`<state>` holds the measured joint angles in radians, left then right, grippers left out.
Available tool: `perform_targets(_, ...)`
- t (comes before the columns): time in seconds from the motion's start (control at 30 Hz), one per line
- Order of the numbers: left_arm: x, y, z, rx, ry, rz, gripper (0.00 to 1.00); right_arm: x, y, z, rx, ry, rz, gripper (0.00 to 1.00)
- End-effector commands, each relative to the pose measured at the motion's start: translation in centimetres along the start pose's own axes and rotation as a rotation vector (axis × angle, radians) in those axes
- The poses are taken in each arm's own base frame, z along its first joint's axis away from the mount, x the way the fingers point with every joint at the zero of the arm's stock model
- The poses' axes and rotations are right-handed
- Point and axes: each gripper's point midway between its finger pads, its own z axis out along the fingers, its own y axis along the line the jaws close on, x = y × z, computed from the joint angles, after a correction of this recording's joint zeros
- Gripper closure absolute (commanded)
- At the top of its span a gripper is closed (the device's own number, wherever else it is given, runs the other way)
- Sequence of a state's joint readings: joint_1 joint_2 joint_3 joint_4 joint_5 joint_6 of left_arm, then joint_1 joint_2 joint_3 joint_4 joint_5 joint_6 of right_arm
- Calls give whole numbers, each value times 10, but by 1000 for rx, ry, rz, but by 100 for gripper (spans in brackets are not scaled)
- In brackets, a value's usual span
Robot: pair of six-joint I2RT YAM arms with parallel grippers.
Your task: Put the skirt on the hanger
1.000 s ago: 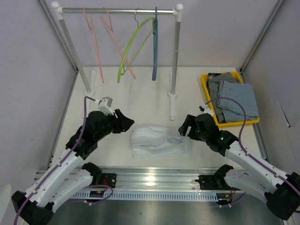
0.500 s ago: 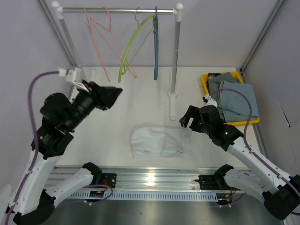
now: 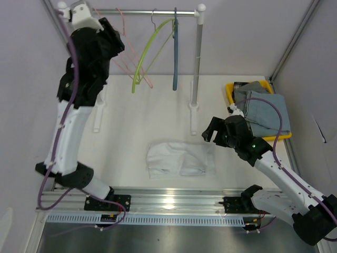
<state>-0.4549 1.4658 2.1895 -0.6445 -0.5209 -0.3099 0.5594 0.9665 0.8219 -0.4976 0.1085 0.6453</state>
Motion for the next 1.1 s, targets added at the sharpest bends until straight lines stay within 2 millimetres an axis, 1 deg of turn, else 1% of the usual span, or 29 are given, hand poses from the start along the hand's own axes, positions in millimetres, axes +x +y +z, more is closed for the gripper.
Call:
perform_targets(0.0, 34, 35, 44, -197, 81, 140, 46, -21, 16, -5, -61, -44, -17, 14)
perform_targets(0.03, 5, 33, 42, -197, 15, 102, 45, -22, 17, -5, -63, -44, -17, 14)
perform_targets(0.07, 39, 38, 64, -229, 84, 147, 44, -21, 16, -5, -63, -36, -21, 14)
perform_targets(0.1, 43, 41, 71, -247, 86, 152, 44, -22, 16, -5, -63, -37, -23, 14)
perform_targets(0.13, 43, 47, 76, -268, 77, 153, 43, -22, 15, -5, -62, -36, -25, 14)
perform_targets(0.17, 49, 50, 83, -284, 81, 159, 43, -21, 15, -6, -65, -34, -29, 14)
perform_targets(0.2, 49, 57, 87, -305, 78, 161, 43, -21, 14, -6, -62, -34, -28, 14)
perform_targets(0.23, 49, 60, 90, -312, 75, 161, 43, -21, 12, -5, -61, -31, -30, 14)
perform_targets(0.3, 57, 67, 98, -326, 89, 179, 43, -19, 10, -4, -60, -26, -28, 14)
perform_targets(0.37, 62, 70, 103, -332, 100, 190, 43, -17, 8, -2, -58, -20, -30, 14)
perform_targets(0.4, 68, 73, 108, -337, 113, 199, 43, -16, 9, -2, -61, -17, -29, 14)
perform_targets(0.57, 80, 87, 118, -358, 144, 210, 44, -12, 7, 3, -68, -6, -22, 14)
perform_targets(0.67, 89, 90, 124, -350, 166, 208, 46, -12, 7, 7, -65, -1, -24, 14)
perform_targets(0.8, 93, 95, 128, -355, 179, 207, 52, -13, 7, 8, -65, -4, -28, 15)
perform_targets(0.93, 91, 94, 128, -345, 176, 210, 63, -8, 10, 11, -84, 18, -29, 15)
perform_targets(1.0, 92, 96, 129, -347, 179, 217, 66, -7, 9, 11, -85, 20, -28, 15)
perform_targets(1.03, 91, 95, 129, -344, 176, 215, 73, -8, 10, 11, -88, 18, -28, 15)
perform_targets(1.07, 88, 95, 128, -343, 172, 213, 76, -7, 10, 11, -89, 17, -28, 16)
